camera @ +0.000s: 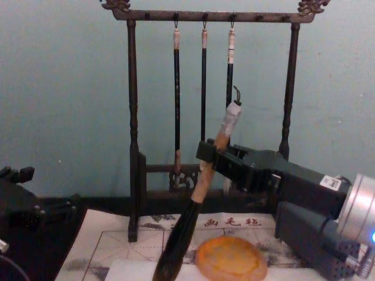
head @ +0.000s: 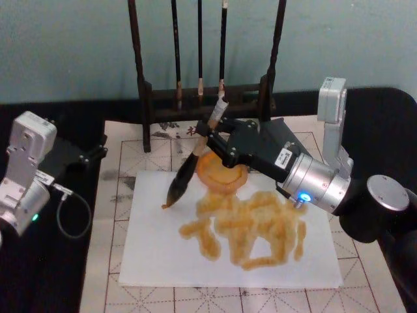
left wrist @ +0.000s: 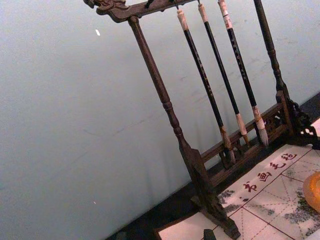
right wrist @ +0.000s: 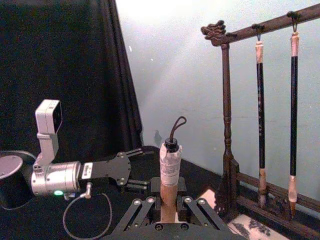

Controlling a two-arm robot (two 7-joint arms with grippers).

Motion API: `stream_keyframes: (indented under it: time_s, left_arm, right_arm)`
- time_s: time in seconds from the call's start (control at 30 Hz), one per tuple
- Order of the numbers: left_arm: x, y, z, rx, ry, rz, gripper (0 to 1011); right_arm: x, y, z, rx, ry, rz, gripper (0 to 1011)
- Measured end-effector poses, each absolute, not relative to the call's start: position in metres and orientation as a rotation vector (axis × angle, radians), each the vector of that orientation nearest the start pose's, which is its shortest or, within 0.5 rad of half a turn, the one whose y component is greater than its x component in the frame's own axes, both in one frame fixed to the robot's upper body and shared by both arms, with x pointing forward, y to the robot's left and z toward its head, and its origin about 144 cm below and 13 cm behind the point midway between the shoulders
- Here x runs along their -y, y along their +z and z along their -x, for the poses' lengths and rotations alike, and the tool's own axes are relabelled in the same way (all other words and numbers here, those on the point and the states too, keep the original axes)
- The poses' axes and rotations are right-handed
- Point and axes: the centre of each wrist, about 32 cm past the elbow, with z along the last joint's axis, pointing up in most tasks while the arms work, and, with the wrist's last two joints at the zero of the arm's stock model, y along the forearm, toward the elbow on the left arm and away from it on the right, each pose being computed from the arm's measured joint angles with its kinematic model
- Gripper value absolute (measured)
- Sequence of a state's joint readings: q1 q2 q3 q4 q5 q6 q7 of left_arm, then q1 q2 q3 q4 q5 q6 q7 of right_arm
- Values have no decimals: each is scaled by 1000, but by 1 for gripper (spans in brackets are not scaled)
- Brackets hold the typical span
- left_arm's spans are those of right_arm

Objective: Pick up the brush from the inkstone, write on the paper, then place the brush back to its original position.

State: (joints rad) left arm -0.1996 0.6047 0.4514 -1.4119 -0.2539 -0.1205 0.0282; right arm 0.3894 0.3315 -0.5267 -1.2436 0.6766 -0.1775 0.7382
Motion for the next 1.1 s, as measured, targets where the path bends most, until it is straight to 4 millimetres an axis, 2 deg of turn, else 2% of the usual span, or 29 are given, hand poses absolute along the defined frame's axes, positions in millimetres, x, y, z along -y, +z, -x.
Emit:
stream_keyframes:
  time_s: [1.1]
  left_arm:
    - [-310,1140,-489,285,1248,-304,1001]
  right_arm:
    - [232,1150,-534,-6,-559,-190,194]
